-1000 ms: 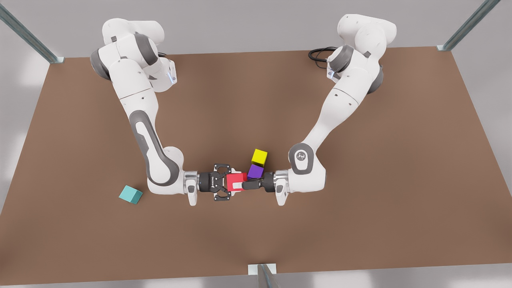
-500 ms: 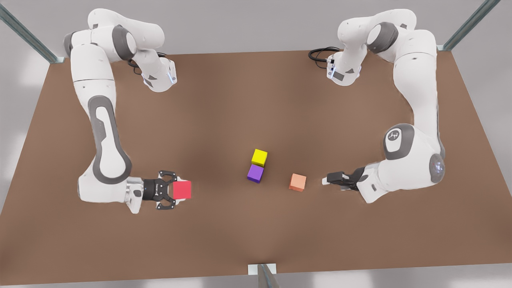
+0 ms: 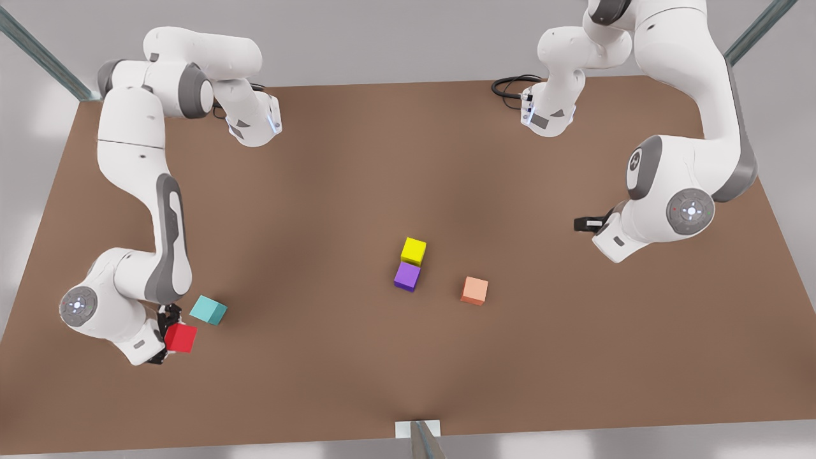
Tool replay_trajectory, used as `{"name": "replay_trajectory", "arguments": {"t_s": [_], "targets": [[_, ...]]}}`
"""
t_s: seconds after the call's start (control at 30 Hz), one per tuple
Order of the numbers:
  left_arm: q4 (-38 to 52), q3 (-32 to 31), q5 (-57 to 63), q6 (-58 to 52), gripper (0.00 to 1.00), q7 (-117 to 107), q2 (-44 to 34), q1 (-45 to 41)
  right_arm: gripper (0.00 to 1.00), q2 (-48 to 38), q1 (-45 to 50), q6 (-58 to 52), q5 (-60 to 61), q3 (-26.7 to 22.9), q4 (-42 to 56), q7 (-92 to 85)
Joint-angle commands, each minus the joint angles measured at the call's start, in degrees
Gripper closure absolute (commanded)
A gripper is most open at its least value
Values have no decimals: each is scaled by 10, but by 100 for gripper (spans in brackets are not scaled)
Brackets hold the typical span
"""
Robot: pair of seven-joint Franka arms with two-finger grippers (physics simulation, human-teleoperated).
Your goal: Pick up red wooden cube and pass to hand red wooden cube and place in blue wooden cube
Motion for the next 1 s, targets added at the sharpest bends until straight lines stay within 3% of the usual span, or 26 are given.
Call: {"name": "replay_trajectory", "arguments": {"t_s": [0.0,0.3,0.97], "targets": [[1,0,2,-13,0,11,1,0,44,-9,9,41,-20,1,-30,130],[1,0,0,-6,0,10,13,3,44,-77,18,44,-20,2,-156,123],[0,0,1,-5,0,11,22,3,43,-76,15,62,-32,-2,-200,123]]}}
